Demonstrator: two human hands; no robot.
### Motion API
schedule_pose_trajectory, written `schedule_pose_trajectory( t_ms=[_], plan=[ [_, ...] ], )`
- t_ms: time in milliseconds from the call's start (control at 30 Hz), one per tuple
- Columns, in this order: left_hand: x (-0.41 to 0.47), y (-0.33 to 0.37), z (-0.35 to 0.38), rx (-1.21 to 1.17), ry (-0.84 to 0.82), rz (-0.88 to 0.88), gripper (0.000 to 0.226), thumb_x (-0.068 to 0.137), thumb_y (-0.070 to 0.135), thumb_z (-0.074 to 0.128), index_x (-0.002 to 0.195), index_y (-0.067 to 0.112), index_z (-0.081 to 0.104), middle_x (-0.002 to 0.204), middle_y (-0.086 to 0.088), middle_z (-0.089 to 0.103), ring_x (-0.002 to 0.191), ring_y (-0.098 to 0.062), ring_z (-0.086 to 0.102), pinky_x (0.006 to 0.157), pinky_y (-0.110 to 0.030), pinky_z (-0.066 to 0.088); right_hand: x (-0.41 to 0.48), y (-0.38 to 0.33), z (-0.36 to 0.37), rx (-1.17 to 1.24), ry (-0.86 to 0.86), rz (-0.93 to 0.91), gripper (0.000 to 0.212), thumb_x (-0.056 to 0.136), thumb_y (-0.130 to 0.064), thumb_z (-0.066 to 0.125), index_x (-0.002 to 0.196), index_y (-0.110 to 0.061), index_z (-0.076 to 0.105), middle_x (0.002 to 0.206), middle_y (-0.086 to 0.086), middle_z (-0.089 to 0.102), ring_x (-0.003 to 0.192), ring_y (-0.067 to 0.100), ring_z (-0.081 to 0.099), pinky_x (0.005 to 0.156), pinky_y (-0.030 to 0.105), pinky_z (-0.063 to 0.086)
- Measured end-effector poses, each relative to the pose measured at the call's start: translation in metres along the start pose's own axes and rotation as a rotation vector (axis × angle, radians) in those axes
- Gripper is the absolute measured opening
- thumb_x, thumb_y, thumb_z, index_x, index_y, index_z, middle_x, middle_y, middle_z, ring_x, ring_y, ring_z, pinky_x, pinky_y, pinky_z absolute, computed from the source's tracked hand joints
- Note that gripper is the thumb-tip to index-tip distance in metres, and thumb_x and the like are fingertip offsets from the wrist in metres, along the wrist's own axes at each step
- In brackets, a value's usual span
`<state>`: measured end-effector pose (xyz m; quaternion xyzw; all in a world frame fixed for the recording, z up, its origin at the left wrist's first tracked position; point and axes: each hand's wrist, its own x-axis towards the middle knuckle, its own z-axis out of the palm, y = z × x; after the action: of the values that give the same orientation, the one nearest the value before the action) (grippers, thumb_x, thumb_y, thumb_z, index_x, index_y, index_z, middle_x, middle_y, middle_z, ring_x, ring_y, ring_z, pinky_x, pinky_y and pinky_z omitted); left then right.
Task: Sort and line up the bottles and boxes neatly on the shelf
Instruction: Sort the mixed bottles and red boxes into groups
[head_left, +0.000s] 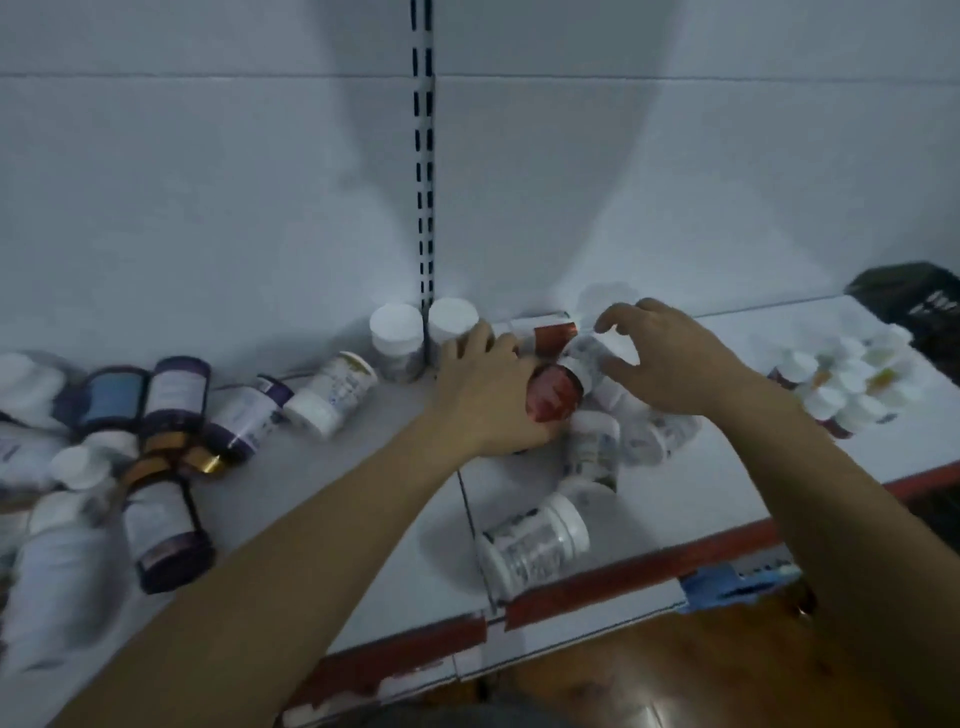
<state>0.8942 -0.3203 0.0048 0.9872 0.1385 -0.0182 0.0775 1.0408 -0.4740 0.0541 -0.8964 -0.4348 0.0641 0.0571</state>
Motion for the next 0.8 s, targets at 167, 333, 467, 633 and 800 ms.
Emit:
schedule_pose_trajectory(
  t_ms=[167,333,467,633,800],
  plan=[
    [-0.014,-0.003,0.011,-0.053,0.028,-0.102,0.077,0.069,0.084,0.057,0.130,0.036,0.054,0.145,0.001,0.040,0.134,-0.027,0.030,0.106,-0.054,0.025,0.036,0.011,0.030,0.176,-0.054,-0.063,0.044,0.089,-0.039,0.073,0.128,-0.025,0.059,0.111,0.001,0.044,0.096,0.026,0.057,0.083,0.032,0.045],
    [-0.042,-0.014,0.017,-0.149,0.135,-0.182,0.076,0.067,0.084,0.060,0.128,0.039,0.055,0.153,0.007,0.031,0.140,-0.021,0.028,0.105,-0.050,0.028,0.048,0.012,0.047,0.248,-0.047,-0.174,0.061,0.078,-0.036,0.082,0.132,-0.028,0.053,0.114,0.003,0.045,0.095,0.027,0.058,0.085,0.033,0.048],
    [-0.053,-0.019,0.019,-0.298,0.260,-0.265,0.073,0.067,0.085,0.057,0.124,0.040,0.056,0.142,0.014,0.037,0.129,-0.014,0.036,0.101,-0.044,0.029,0.055,0.007,0.055,0.387,0.100,-0.176,0.067,0.076,-0.037,0.079,0.136,-0.028,0.051,0.132,0.007,0.049,0.118,0.029,0.051,0.099,0.039,0.046],
    [-0.062,-0.022,0.019,-0.385,0.339,-0.304,0.076,0.069,0.083,0.058,0.127,0.035,0.057,0.137,0.015,0.043,0.128,-0.013,0.043,0.109,-0.055,0.033,0.067,-0.010,0.073,0.185,0.033,-0.261,0.064,0.081,-0.033,0.071,0.141,-0.030,0.049,0.139,0.006,0.045,0.119,0.036,0.048,0.102,0.046,0.042],
    [-0.090,-0.032,0.021,-0.598,0.487,-0.362,0.067,0.073,0.071,0.068,0.124,0.030,0.057,0.139,0.014,0.044,0.123,-0.007,0.052,0.102,-0.047,0.048,0.063,-0.026,0.078,0.105,0.034,-0.316,0.054,0.082,-0.034,0.066,0.134,-0.034,0.051,0.117,0.005,0.043,0.104,0.033,0.045,0.083,0.045,0.042]
  ],
)
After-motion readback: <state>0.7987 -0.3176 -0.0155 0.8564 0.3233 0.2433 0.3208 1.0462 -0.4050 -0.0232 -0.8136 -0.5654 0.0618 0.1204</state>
